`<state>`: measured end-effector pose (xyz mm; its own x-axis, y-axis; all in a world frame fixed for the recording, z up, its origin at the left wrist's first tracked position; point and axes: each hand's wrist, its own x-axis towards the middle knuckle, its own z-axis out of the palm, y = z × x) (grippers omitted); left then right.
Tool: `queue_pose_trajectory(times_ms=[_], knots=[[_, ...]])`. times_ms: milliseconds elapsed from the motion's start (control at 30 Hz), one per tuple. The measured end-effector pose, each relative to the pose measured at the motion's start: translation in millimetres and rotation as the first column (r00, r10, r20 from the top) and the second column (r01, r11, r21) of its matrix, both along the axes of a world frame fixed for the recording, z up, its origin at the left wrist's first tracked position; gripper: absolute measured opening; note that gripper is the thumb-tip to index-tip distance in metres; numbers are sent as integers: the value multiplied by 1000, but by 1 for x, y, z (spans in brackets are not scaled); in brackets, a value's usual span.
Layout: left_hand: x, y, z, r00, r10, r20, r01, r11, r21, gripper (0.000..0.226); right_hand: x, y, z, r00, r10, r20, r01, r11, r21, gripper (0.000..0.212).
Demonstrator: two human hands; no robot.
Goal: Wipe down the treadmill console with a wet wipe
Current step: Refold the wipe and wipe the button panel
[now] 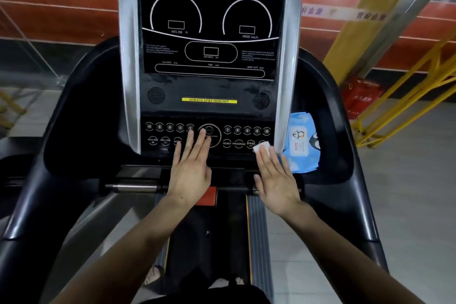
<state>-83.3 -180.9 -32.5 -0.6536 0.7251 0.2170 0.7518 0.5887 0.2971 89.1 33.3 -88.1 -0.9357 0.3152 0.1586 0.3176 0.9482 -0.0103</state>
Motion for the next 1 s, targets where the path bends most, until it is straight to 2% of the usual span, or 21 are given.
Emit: queue_pose_trajectory(times_ms=[333, 600, 1000], knots=[[-25, -49, 0, 998, 65, 4, -65, 997, 30, 78, -45, -44, 13, 986, 166, 29, -168, 982, 83, 67], [-54, -107, -4, 988, 155, 21, -155, 988, 16, 82, -89, -59, 27, 926, 358, 118, -373, 915, 153, 71], [-73, -151, -15, 969, 231, 88, -229, 973, -35, 82, -167, -137, 47, 870, 469, 154, -490, 857, 161, 77]])
